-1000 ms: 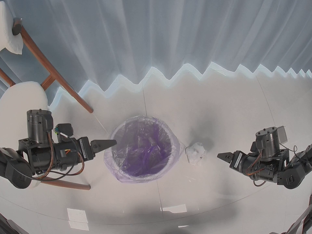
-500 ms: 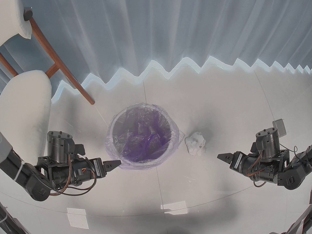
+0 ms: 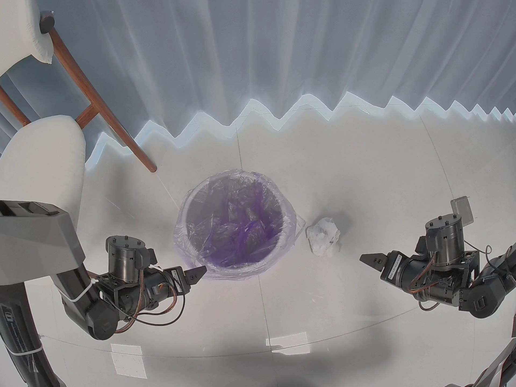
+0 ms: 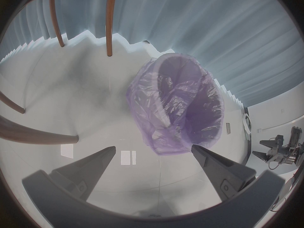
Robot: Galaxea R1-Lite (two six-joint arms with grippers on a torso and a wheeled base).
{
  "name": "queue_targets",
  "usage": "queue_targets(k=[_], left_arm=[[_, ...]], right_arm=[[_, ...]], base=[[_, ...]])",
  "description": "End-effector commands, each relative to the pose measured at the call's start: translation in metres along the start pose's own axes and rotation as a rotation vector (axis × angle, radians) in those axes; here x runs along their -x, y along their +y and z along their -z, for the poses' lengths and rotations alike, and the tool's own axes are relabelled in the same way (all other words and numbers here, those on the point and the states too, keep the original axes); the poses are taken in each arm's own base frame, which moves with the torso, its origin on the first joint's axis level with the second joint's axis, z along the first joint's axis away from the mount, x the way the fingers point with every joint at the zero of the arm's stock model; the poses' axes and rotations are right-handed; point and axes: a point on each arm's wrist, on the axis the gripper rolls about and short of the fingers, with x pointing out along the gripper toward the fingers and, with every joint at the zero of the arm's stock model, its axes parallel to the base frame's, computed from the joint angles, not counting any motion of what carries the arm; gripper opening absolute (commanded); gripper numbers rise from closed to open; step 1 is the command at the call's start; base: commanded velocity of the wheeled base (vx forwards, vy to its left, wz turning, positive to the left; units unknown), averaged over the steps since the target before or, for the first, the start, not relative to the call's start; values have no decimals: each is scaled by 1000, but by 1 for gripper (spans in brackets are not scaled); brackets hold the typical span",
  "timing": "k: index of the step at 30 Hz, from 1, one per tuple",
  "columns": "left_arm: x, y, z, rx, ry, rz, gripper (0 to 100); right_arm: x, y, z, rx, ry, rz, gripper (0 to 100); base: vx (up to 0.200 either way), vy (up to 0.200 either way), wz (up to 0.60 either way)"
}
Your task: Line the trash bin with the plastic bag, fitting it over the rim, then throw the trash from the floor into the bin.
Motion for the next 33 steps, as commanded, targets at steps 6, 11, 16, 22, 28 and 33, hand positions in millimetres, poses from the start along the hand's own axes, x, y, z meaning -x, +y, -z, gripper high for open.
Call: queue_targets(k=[6, 11, 16, 22, 28, 33], left_arm=[[-27, 23, 16, 26, 33, -55, 100], [-35, 27, 8, 36, 0, -60, 100], [-48, 27, 1, 38, -30, -52, 100], [-57, 26, -2, 35, -42, -45, 0], [-64, 25, 0, 28, -43, -41, 0], [-63, 26, 1, 27, -48, -68, 0]], right_arm=[[-1, -3, 3, 1, 10, 11, 100], [-1, -5, 5, 2, 15, 16, 100], [0, -5, 5, 4, 16, 17, 100], [0, -6, 6, 5, 18, 19, 100], [0, -7, 7, 6, 20, 23, 100], [1, -10, 10, 7, 33, 34, 100]], base=[[0, 0, 0], [0, 0, 0], [0, 0, 0], [0, 0, 0], [0, 0, 0], [0, 0, 0]])
